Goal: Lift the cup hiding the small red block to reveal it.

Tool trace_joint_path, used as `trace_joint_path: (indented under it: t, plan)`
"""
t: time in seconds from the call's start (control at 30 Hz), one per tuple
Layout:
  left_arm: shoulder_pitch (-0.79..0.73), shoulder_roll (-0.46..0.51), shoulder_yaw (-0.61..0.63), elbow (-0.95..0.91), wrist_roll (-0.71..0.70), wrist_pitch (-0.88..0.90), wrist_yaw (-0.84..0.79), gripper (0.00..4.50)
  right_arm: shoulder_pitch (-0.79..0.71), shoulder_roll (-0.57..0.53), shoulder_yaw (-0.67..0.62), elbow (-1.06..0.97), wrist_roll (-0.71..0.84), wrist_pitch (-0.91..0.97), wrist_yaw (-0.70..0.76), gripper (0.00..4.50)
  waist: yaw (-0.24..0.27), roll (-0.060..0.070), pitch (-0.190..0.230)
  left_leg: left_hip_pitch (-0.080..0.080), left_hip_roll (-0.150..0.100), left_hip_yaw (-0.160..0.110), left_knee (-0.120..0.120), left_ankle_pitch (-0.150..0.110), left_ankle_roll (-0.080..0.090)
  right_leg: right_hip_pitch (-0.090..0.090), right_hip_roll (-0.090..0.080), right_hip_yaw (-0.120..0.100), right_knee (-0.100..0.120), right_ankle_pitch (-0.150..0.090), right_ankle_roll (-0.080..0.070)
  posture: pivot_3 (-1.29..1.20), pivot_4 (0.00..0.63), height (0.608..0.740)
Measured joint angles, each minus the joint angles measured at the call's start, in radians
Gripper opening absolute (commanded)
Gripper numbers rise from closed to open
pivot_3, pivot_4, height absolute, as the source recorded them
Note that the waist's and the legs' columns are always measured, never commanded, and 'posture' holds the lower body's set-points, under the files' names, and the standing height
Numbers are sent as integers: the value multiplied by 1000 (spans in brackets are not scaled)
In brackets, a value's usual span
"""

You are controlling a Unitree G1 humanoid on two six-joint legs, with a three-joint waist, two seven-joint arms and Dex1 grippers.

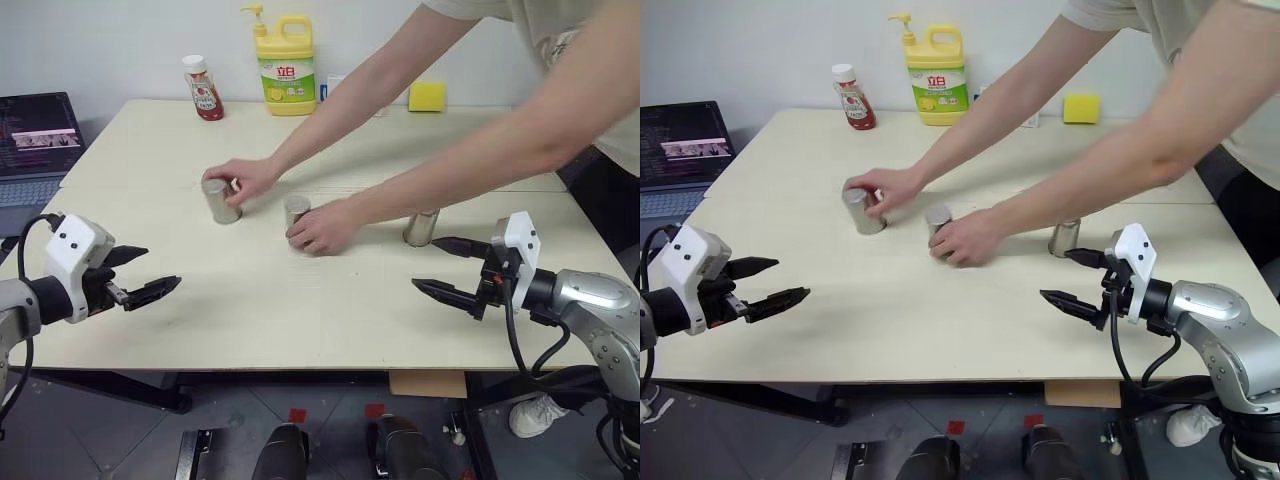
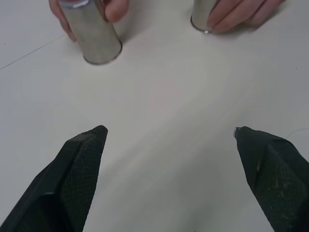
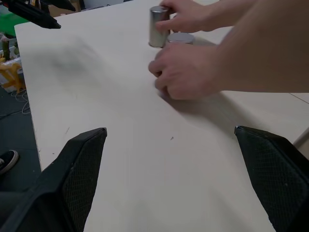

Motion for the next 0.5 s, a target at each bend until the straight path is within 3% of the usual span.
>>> trace_joint_path:
  t: [0.5]
  plan:
    - [-51, -23, -35, -1, -3, 0, 1, 4466, 1, 0, 0, -2, 0, 0, -5, 4500, 0, 0, 0, 0, 0, 0, 0, 0, 0, 0, 0, 0, 0, 0, 0, 0, 150, 740]
